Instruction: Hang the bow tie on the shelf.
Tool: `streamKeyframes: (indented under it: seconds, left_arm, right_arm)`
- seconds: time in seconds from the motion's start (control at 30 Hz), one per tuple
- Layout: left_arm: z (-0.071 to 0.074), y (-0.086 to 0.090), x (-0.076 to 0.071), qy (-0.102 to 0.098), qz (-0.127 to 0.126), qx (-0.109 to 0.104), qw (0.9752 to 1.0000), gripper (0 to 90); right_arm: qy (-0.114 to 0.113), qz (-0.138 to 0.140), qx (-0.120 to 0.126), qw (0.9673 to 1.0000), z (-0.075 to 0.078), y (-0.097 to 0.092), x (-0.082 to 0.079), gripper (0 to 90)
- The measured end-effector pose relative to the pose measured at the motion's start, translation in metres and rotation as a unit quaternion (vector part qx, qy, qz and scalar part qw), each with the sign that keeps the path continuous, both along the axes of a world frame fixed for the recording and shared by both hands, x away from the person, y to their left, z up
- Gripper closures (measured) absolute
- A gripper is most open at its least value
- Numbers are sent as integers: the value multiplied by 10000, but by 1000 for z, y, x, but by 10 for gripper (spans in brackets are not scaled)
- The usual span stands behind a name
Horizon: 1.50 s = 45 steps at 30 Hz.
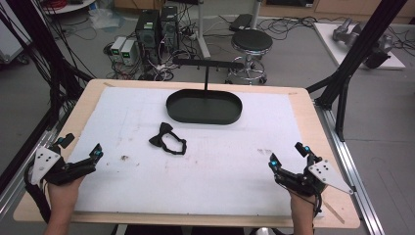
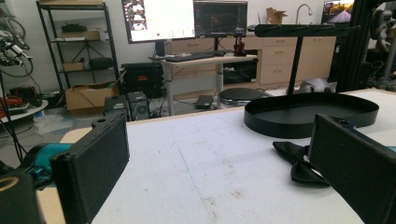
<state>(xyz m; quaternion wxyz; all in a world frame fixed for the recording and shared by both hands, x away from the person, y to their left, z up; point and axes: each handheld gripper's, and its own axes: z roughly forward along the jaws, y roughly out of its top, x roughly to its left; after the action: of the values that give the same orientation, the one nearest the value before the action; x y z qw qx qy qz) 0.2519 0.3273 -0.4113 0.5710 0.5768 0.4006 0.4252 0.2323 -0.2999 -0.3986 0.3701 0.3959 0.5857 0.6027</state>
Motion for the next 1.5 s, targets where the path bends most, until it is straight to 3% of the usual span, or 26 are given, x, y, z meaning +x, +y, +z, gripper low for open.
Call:
streamKeyframes:
  seconds: [0.4, 0.7, 0.77, 0.97, 1.27, 1.47, 1.5]
  left_arm:
    - [3, -6, 2, 13, -250, -84, 9997, 58]
    - [15, -28, 6, 75, -606, 49, 9981, 58]
    - [19, -39, 14, 264, -742, 194, 9967, 58]
    - [16, -56, 41, 818, -833, 261, 9928, 58]
    - [13, -87, 71, 1141, -1010, 357, 9877, 83]
    - [14, -111, 94, 1457, -1168, 550, 9809, 84]
    - [14, -111, 94, 1457, -1168, 550, 9809, 83]
  right_arm:
    - [-21, 39, 51, 10000, 1, -1, -2, 78]
    - [-43, 114, 106, 9999, 3, 0, -2, 78]
    - [-43, 154, 145, 9998, 4, 0, -2, 78]
    - [-38, 217, 135, 9997, 4, 4, 0, 78]
    - [-18, 246, 181, 9995, 4, 3, 1, 78]
    - [-8, 270, 217, 9994, 4, 4, 1, 78]
    - [-8, 270, 217, 9994, 4, 4, 1, 78]
